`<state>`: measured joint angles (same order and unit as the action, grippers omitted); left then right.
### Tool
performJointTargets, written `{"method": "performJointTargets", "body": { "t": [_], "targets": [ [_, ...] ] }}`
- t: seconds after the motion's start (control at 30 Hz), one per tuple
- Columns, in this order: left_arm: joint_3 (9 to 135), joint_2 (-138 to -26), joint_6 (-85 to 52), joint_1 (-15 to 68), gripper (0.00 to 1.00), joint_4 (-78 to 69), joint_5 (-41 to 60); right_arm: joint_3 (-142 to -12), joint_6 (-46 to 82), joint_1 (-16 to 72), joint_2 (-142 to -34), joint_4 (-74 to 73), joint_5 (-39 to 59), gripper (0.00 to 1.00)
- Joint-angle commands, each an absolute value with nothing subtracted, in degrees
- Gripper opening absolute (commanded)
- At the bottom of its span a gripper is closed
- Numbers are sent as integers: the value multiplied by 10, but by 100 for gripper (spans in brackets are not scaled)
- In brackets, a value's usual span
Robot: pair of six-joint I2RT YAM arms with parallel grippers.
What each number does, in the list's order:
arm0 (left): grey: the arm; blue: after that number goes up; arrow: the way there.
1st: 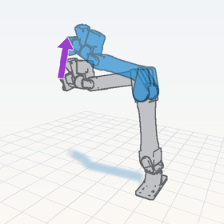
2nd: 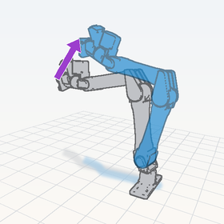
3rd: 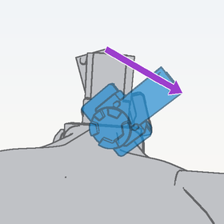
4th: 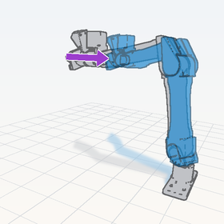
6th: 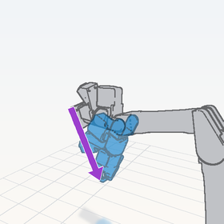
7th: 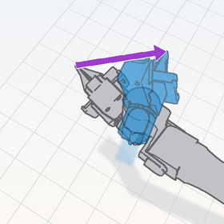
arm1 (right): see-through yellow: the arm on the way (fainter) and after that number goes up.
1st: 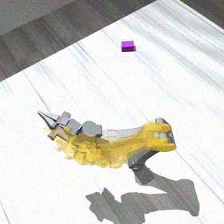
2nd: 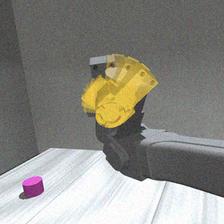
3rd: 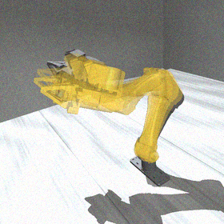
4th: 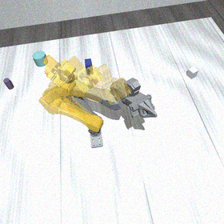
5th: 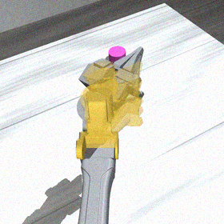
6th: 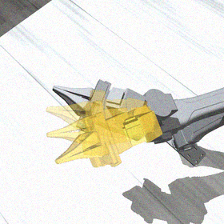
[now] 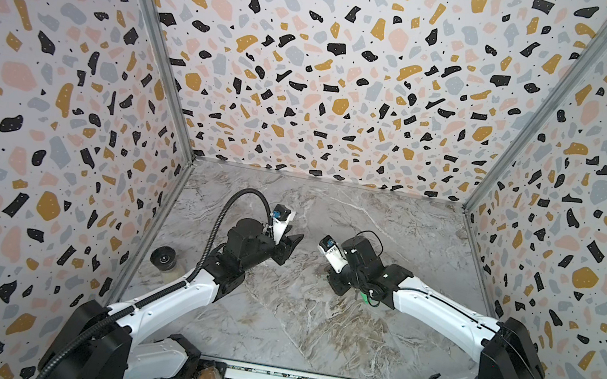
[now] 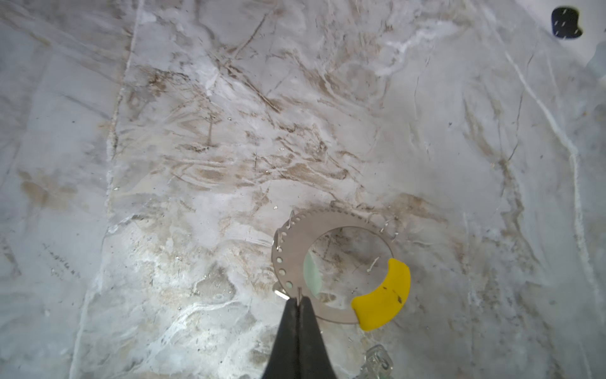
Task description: Remove the keys from the keyring
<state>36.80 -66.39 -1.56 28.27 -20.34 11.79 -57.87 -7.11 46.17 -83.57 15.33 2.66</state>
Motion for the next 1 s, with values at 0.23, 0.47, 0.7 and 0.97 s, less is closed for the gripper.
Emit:
{"method": "performJointTargets", "body": {
  "t": [0.23, 0.47, 0.7, 0.97],
  "targets": [
    [380, -659, 94, 280, 42, -197, 223, -635, -238, 428, -787, 210, 157, 0],
    [353, -650, 148, 283, 39, -221, 334, -666, -280, 417, -764, 236, 208, 0],
    [339, -648, 205, 302, 36, -216, 371, -687, -302, 416, -746, 257, 239, 0],
    [343, -653, 229, 322, 33, -227, 397, -700, -319, 417, -730, 278, 269, 0]
  ]
}}
